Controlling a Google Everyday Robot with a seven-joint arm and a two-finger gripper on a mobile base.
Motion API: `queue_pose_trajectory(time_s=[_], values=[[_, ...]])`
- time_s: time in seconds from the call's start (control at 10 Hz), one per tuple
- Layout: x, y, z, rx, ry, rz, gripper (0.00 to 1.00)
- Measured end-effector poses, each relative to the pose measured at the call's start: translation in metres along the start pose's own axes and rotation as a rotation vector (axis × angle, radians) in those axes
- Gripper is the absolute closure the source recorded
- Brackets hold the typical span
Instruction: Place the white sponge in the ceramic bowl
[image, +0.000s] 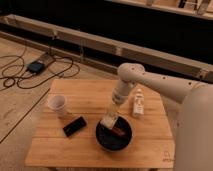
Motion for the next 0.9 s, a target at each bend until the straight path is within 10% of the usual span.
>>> queue_pose_trajectory(time_s=[0.9], values=[[0.024, 0.033, 0.017, -0.033, 0.093, -0.077, 0.20]])
